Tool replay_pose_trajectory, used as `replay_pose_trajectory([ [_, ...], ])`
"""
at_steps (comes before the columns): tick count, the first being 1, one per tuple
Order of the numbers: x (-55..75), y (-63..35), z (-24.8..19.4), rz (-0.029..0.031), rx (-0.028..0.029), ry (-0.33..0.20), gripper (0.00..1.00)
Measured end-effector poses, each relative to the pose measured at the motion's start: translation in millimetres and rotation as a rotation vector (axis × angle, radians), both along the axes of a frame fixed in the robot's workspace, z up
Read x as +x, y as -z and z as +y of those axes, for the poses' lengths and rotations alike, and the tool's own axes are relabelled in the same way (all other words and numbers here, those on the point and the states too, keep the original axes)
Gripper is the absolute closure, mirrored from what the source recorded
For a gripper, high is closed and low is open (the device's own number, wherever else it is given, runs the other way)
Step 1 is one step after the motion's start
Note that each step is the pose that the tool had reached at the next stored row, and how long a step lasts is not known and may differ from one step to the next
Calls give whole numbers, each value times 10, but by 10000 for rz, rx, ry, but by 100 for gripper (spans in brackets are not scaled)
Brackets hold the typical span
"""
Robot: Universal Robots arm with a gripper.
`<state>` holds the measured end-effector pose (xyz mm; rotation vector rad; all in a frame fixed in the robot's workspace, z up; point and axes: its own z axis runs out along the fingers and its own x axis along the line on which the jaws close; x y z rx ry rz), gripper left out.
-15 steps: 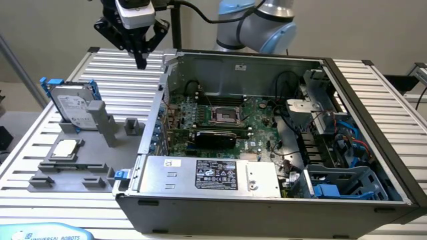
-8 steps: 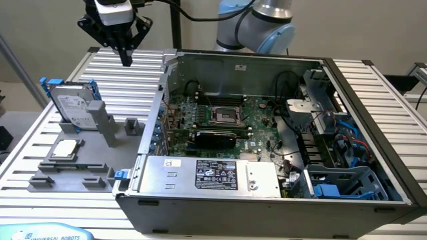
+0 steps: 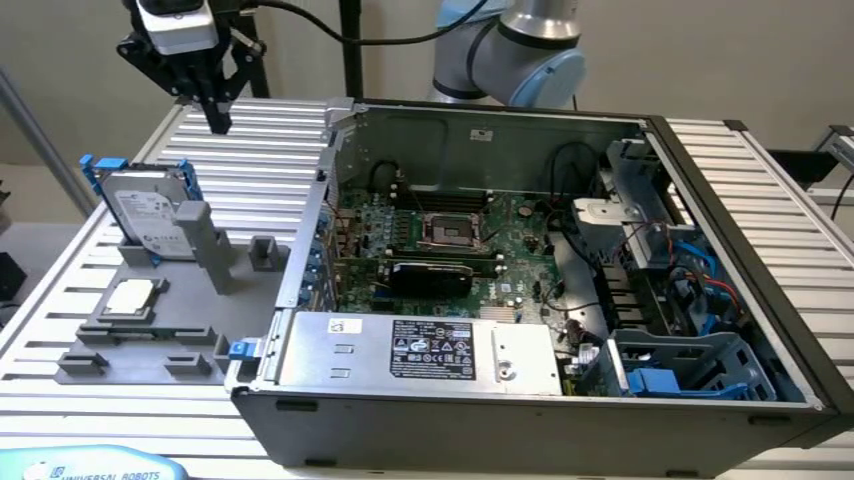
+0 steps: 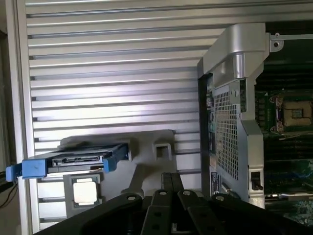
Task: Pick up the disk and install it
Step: 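Reach for the disk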
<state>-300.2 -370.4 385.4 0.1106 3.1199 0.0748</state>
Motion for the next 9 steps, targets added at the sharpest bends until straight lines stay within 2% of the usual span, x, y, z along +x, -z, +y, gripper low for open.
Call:
replay_pose_trajectory([
  [9,-410,53,35,133,-4,-1,89],
])
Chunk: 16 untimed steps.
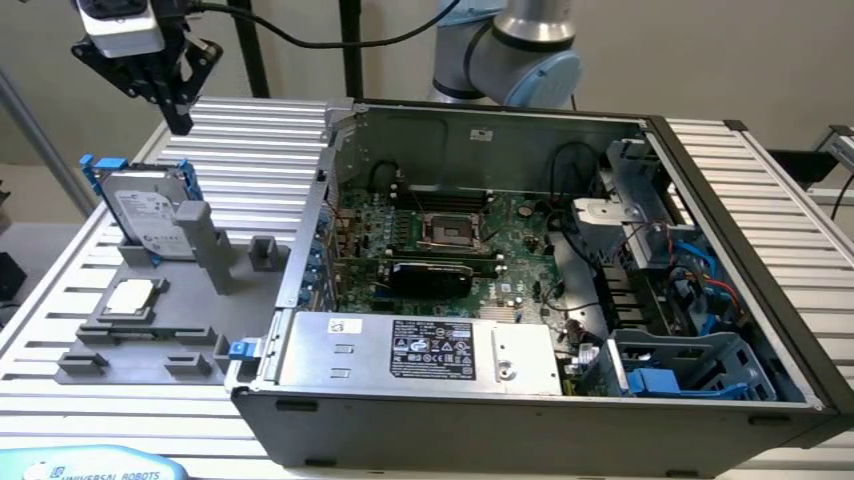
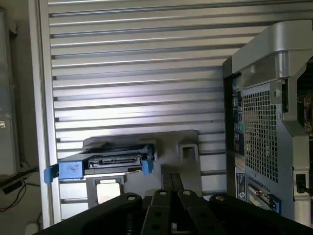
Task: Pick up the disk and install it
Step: 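Reach for the disk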
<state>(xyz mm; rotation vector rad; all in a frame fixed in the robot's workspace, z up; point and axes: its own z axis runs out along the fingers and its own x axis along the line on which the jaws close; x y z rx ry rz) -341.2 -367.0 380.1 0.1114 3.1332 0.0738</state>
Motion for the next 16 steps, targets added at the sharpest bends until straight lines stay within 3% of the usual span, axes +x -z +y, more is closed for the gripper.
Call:
replay_pose_trajectory([
  [4,-180,18,11,77,-3,0,89],
  [13,-590,63,15,316,-3,0,89],
  [16,-725,85,15,362,-4,1,89],
])
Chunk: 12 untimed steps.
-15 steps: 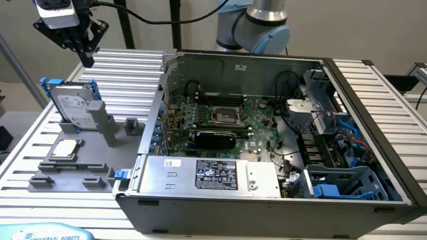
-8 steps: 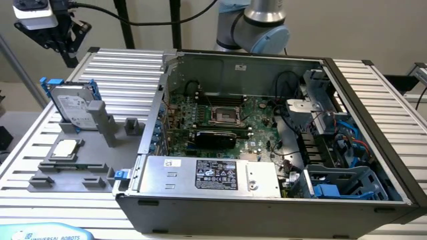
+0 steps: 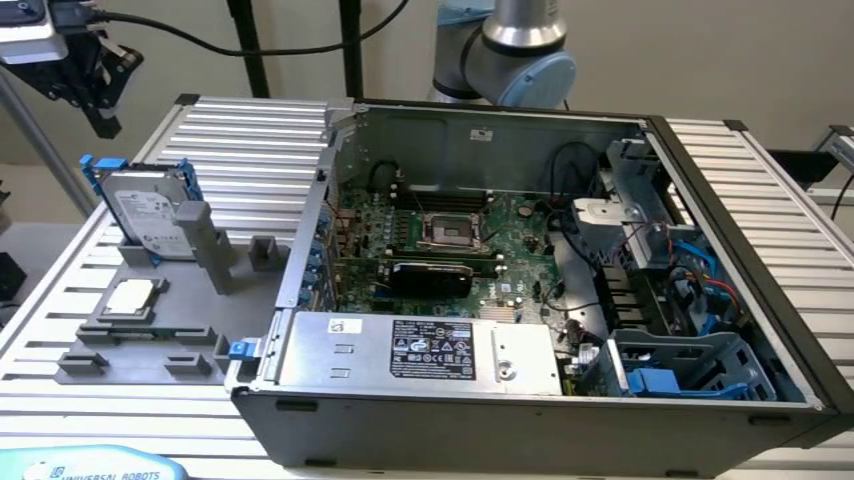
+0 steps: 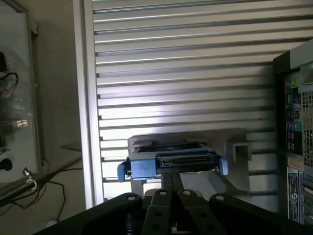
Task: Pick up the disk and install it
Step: 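Reach for the disk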
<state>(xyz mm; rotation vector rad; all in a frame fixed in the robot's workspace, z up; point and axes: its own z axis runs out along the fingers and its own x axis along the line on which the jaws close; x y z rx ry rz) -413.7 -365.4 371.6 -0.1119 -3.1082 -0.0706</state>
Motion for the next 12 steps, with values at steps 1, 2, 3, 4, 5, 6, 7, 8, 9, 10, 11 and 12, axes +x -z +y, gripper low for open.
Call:
replay_pose_trajectory([
  [1,-42,10,0,9,0,-3,89],
  [2,-72,21,0,15,-1,-15,89],
  [3,-96,33,0,17,0,-35,89],
  [4,-114,44,0,18,0,-72,89],
  [5,-126,56,0,18,1,-131,89],
  [6,-139,68,0,16,2,-197,89],
  [7,-149,77,0,18,1,-261,89],
  [8,-161,83,0,21,-1,-332,89],
  [9,-176,86,3,19,-1,-380,89],
  [10,-186,87,9,20,-1,-397,89],
  [11,-186,87,8,19,-1,-400,89],
  [12,-186,87,9,19,-1,-402,89],
])
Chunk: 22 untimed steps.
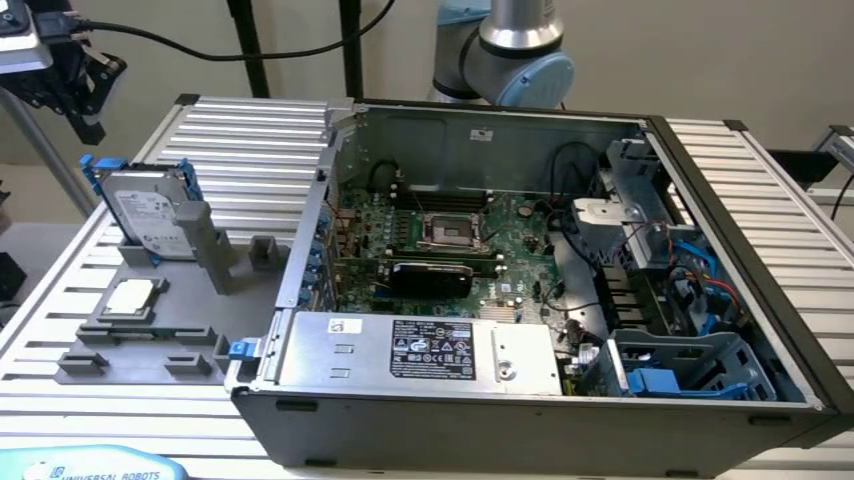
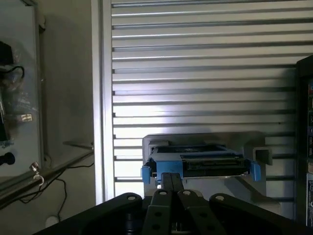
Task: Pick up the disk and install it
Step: 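Reach for the disk, then pick up the disk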
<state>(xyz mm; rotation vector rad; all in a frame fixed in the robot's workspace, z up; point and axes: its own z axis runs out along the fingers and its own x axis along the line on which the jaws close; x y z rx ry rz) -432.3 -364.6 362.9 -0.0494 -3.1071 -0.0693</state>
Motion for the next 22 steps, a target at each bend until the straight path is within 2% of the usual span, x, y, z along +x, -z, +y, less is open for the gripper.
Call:
replay_pose_trajectory([
  [18,-3,0,6,1,0,-42,89],
  [22,13,1,9,-2,3,-251,89],
])
